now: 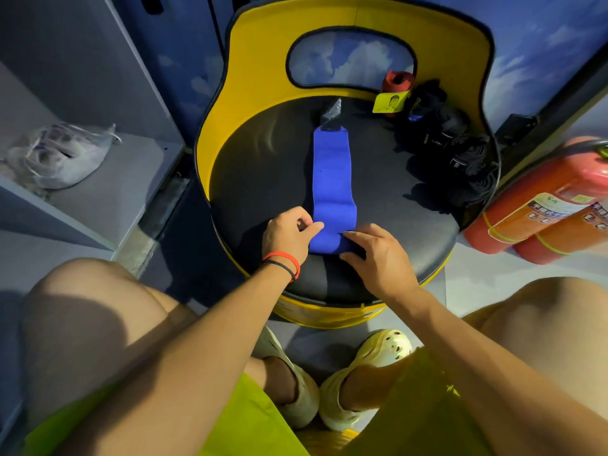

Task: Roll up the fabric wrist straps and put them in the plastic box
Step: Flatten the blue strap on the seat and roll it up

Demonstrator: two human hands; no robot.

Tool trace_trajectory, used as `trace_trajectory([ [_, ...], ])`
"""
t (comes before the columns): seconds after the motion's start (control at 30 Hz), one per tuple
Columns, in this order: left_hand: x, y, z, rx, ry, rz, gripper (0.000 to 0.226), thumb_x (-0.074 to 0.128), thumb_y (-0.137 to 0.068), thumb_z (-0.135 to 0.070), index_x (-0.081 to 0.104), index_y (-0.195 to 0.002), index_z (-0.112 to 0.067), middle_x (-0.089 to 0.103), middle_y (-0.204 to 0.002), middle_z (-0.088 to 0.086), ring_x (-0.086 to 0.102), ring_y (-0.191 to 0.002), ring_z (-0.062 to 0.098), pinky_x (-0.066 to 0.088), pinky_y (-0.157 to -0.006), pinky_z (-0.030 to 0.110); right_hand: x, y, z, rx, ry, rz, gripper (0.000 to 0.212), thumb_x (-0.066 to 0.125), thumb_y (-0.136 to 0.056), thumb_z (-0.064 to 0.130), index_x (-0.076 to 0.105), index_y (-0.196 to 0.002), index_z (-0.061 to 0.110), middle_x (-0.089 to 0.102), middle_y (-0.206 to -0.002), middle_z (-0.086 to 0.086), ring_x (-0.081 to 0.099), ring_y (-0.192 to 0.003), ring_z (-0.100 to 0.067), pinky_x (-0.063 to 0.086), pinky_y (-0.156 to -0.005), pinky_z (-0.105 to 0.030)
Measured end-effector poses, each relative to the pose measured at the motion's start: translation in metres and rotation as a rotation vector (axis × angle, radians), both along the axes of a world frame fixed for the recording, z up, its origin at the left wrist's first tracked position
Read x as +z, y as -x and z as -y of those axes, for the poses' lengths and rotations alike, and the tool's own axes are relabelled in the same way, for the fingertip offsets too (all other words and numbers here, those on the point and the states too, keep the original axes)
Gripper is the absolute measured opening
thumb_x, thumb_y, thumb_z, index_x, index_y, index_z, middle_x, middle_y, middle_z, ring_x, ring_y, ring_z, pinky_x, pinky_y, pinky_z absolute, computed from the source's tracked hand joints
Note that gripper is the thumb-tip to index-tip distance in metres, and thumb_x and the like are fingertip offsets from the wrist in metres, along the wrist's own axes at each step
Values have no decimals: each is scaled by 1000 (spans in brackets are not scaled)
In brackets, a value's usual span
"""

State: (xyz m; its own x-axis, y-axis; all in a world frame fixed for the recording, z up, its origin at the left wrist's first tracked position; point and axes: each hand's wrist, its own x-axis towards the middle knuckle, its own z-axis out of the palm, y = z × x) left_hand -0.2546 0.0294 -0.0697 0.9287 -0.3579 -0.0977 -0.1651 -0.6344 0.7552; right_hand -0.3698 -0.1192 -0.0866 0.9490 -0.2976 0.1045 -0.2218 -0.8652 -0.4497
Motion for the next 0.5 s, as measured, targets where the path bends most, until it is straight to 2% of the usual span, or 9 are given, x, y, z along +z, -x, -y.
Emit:
trace_trajectory([
  [0.1, -2, 3, -9, -37, 17, 20, 20, 67, -94, -37, 70, -88, -17, 67, -81, -5, 62, -76, 13, 44, -58, 21, 4, -6, 7, -5, -48, -68, 43, 69, -95, 34, 65, -135, 19, 66, -118, -2, 61, -106, -23, 49, -82, -29],
  [0.2, -1, 2, -17, -120, 11, -44, 28, 79, -83, -41, 72, -99, -19, 69, -99, -3, 65, -90, 13, 56, -74, 27, 7, -10, 10, -26, -92, -82, 40, 69, -94, 35, 67, -133, 23, 69, -116, -2, 64, -102, -24, 53, -81, -32],
  [0.27, 3, 0, -19, -185, -65, -63, 37, 84, -78, -37, 71, -108, -19, 67, -108, -2, 64, -97, 15, 57, -83, 32, 7, -8, 8, -56, -158, -77, 39, 69, -94, 36, 67, -131, 23, 71, -119, 1, 67, -103, -22, 58, -88, -38],
  [0.33, 10, -1, -20, -193, -85, -74, 38, 83, -80, -33, 72, -112, -16, 69, -107, -1, 63, -95, 15, 55, -82, 30, 5, -5, 7, -107, -233, -65, 35, 72, -92, 37, 67, -123, 22, 72, -114, 3, 68, -98, -18, 60, -87, -39],
  [0.43, 11, -1, -22, -183, -71, -126, 36, 79, -83, -36, 74, -110, -13, 72, -102, 0, 64, -92, 14, 52, -81, 29, 6, -1, 5, -215, -381, -74, 34, 75, -88, 42, 68, -114, 20, 72, -105, 5, 67, -92, -13, 56, -76, -23],
  [0.5, 7, 1, -27, -180, -55, -195, 33, 76, -86, -40, 77, -101, -11, 75, -93, 1, 69, -88, 18, 58, -85, 38, 8, 2, 3, -260, -455, -105, 38, 74, -87, 47, 72, -113, 19, 70, -99, 6, 64, -88, -10, 48, -67, -13],
])
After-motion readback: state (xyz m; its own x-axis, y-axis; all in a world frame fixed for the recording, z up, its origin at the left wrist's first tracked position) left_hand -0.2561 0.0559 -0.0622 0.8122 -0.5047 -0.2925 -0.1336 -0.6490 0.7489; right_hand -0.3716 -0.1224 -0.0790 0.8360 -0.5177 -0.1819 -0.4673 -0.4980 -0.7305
